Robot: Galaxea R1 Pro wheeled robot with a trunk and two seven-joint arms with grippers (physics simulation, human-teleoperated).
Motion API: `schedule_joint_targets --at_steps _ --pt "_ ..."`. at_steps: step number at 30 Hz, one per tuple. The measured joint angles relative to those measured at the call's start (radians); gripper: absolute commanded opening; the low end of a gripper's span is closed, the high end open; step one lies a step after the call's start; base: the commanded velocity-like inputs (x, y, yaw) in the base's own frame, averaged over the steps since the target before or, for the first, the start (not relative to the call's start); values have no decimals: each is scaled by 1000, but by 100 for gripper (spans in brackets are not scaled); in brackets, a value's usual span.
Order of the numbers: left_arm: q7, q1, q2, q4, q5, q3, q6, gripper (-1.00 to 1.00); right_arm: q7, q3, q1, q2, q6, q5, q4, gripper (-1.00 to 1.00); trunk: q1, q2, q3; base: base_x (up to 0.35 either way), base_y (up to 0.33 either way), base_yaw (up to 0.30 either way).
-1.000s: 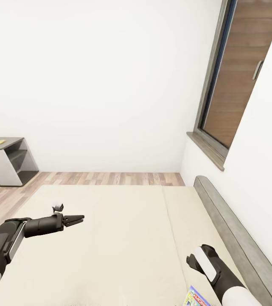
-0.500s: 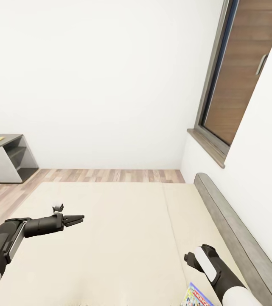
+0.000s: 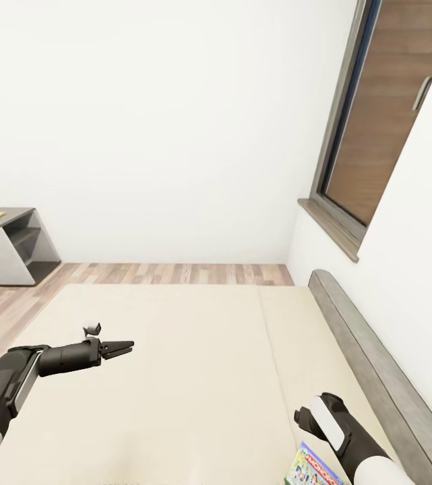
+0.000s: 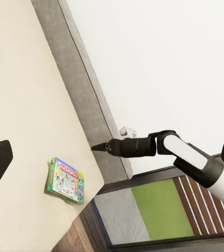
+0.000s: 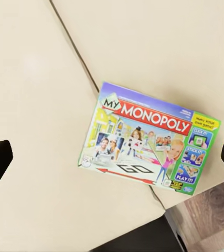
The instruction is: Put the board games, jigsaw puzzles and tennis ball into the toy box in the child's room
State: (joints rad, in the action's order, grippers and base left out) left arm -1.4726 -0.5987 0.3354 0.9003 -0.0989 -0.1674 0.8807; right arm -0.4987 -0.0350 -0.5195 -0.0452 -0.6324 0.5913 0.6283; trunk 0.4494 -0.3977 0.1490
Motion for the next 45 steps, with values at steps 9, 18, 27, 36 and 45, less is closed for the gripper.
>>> schedule_joint_targets --at_steps 9,18,27,36,45 --pt "1 0 -1 0 0 0 0 100 0 -1 0 0 1 0 -6 100 0 0 15 0 0 0" --pt "1 0 -1 0 0 0 0 100 0 -1 0 -1 2 0 -7 100 0 0 30 0 0 0" --pt "1 0 -1 0 0 0 0 100 1 -1 0 -6 43 2 -14 100 0 0 44 0 0 0" --pt "3 1 -1 1 0 -1 0 100 46 0 0 -31 56 2 -34 100 0 0 59 0 0 0" --pt "4 0 -1 0 0 -1 0 100 63 -1 0 -35 65 3 -35 100 0 0 74 0 0 0"
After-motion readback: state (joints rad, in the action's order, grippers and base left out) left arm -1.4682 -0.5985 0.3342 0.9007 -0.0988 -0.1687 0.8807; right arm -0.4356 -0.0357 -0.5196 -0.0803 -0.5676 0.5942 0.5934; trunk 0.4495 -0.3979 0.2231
